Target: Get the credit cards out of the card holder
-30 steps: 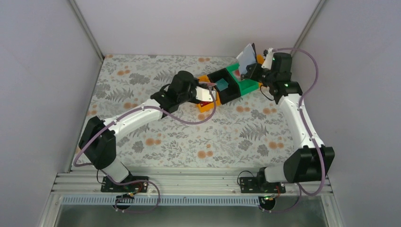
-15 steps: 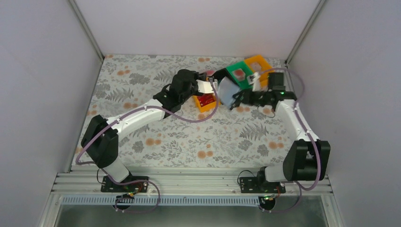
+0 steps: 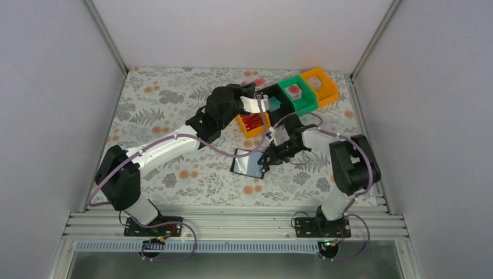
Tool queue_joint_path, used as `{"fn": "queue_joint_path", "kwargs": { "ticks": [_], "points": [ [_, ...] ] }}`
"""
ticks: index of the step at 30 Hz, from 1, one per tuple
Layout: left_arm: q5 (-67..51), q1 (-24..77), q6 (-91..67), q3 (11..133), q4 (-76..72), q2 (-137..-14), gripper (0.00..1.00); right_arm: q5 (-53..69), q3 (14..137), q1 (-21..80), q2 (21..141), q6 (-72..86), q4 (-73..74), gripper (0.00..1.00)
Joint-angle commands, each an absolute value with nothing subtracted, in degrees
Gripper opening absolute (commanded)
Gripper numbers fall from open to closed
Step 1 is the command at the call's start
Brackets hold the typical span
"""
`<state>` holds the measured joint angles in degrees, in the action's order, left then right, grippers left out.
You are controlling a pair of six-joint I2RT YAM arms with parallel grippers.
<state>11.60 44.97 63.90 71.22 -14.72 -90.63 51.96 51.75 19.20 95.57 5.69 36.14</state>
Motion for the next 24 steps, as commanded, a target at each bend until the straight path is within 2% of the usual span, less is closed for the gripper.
{"fn": "queue_joint_path", "kwargs": {
  "ticks": [1,2,3,6,9,10,12,15,17,22,24],
  "points": [
    [10.85,45.57,66.29,69.78,-16.7,-89.21,0.02,55.01,52.54,20.99,101.0,2.88,34.8,0.04],
    [10.75,45.61,66.68,69.58,-16.7,-89.07,0.02,54.74,52.8,21.01,101.45,2.9,35.03,0.06],
    [10.58,45.61,67.2,69.26,-16.75,-88.89,0.02,53.81,53.25,21.01,101.77,2.92,35.48,0.13],
    [10.46,45.66,68.64,68.31,-17.47,-88.73,0.02,47.49,55.54,20.82,101.54,4.66,38.62,0.45],
    [10.36,45.57,70.67,66.77,-20.13,-88.23,0.02,40.31,58.33,19.27,99.1,8.61,42.79,0.69],
    [10.3,45.68,71.51,66.15,-20.83,-88.04,0.02,37.59,59.27,18.37,97.55,10.06,43.64,0.81],
    [9.94,45.7,74.04,64.7,-23.15,-87.52,0.02,29.51,61.73,16.87,93.01,13.01,45.75,0.98],
    [8.23,45.87,81.46,60.92,-29.29,-86.48,0.02,11.14,69.17,15.93,88.02,15.56,50.37,0.99],
    [6.0,45.97,88.44,57.1,-36.19,-86.07,0.02,9.78,74.27,15.91,85.1,13.99,51.32,0.99],
    [2.41,46.15,99.62,53.88,-47.7,-86.96,0.02,35.58,76.41,15.78,75.61,11.76,36.14,0.99],
    [2.17,46.15,101.31,54.32,-48.62,-87.07,0.02,41.47,74.44,15.55,72.49,13.65,29.01,0.99]
  ]
}}
